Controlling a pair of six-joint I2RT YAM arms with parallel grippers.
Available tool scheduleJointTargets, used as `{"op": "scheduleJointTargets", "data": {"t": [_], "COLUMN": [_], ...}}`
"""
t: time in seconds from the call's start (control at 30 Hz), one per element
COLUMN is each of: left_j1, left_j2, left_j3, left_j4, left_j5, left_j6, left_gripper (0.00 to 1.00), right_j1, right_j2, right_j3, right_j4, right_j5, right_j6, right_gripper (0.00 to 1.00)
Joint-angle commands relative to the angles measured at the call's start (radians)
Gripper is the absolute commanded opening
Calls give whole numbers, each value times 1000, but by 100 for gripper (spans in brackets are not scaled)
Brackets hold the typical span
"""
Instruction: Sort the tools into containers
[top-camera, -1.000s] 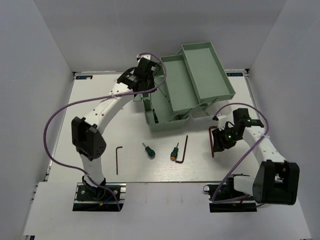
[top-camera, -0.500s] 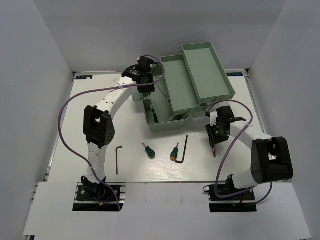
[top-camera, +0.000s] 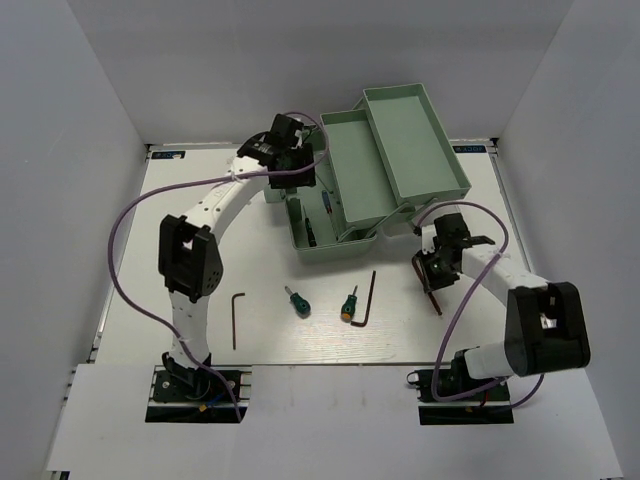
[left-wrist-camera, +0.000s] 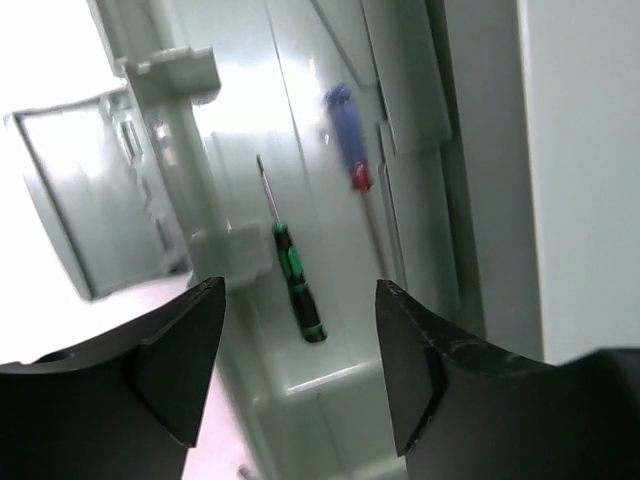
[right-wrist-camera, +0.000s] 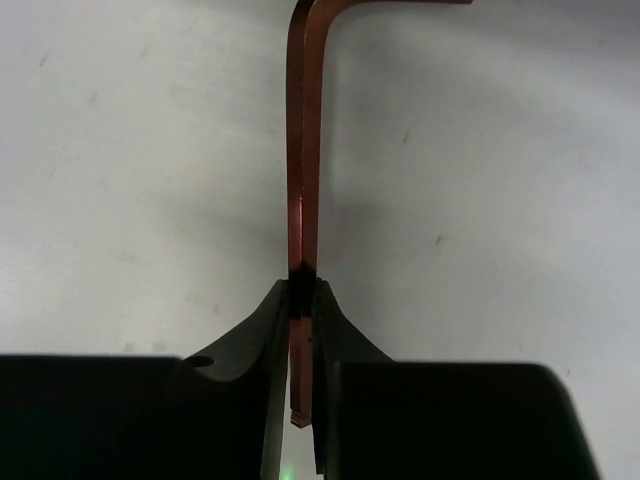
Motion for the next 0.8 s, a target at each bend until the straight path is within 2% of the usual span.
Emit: {"op": "scheduleJointTargets", "data": {"t": [0.0,0.03,0.07,0.1,0.17,0.2,0.37,0.47,0.53,0.57,0.63,0.67,0.77], "left_j1": [-21,-31,-31,-43,-63,-75,-109,-133,-146,-158,-182,-202,-242], "left_j2": [-227,-273,-324,-375,-520,-553,-669,-723,-745,-745,-745,-745,-723], "left_j3": [-114,-170,-302,-369,-553,-592,-744,-767,-779,-793,-802,-802,-802], "left_j4": [36,97,151,200,305,305,303,314,314,329,340,349,362], "left_j5": [78,117,254,317,414,428,448,439,430,430,441,441,451], "left_j6": [69,83,112,171,184,193,178,152,143,134,125,115,105], "left_gripper": [73,75,78,80,80,81,81,81,81,81,81,81,82], "right_j1": [-1,-3,-6,-7,-13,-13,-13,-10,-6,-6,-3,-1,10], "right_j2": [-127,-150,-196,-247,-334,-351,-433,-454,-458,-450,-383,-360,-206], "right_j3": [-11,-5,-2,-2,8,11,79,177,214,294,352,444,550], "right_j4": [-166,-192,-219,-239,-350,-389,-658,-736,-722,-711,-675,-636,-527], "right_j5": [-80,-156,-181,-203,-298,-334,-517,-610,-632,-666,-692,-697,-686], "right_j6": [-92,-147,-178,-228,-334,-417,-603,-710,-703,-685,-643,-561,-374], "right_gripper": [0,0,0,0,0,0,0,0,0,0,0,0,0]}}
